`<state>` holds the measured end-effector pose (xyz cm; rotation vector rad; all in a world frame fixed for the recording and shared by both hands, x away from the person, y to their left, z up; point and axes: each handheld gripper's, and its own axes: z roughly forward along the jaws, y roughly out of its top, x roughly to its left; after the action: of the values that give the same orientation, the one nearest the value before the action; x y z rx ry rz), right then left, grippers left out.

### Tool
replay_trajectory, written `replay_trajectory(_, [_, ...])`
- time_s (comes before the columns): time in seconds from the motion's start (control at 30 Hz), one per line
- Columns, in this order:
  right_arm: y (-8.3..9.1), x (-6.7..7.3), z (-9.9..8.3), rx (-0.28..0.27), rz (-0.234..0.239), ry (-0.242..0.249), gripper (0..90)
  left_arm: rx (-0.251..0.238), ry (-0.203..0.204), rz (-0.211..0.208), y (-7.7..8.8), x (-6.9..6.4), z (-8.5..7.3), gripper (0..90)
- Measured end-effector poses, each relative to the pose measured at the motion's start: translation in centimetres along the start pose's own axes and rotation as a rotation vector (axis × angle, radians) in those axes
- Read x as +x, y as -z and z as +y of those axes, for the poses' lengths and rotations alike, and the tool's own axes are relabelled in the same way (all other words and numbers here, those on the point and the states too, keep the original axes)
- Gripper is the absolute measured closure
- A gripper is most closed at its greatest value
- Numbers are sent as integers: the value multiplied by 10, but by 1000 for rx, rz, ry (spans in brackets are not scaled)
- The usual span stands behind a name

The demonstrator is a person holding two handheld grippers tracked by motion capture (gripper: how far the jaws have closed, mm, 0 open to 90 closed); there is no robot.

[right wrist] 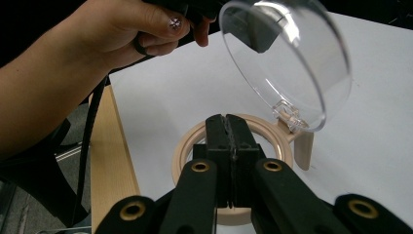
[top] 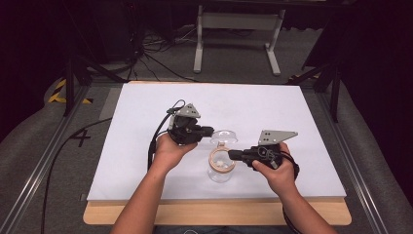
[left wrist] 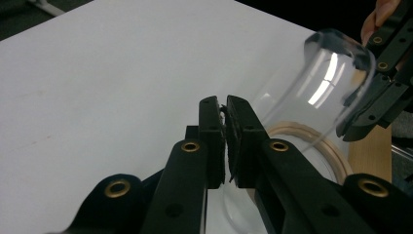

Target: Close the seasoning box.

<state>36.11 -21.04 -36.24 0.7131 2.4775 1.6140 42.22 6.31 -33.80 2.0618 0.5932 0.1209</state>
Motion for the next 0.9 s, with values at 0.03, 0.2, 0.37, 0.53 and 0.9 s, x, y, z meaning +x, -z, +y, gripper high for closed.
replay_trajectory(0.03, [1,0,0,1,1,2,900,8,-8,6,2,-1,1,854])
replay_trajectory(0.2, [3,0,1,7,10,0,900,11,-4,8,10,1,1,851])
replay_trajectory(0.37, [5,1,1,24,19,0,900,21,-6,19,19,4,1,847])
replay_trajectory(0.53, [6,1,0,64,41,-7,900,29,0,27,28,6,1,844])
replay_trajectory(0.9, [6,4,1,217,102,2,900,37,11,43,38,9,-3,844])
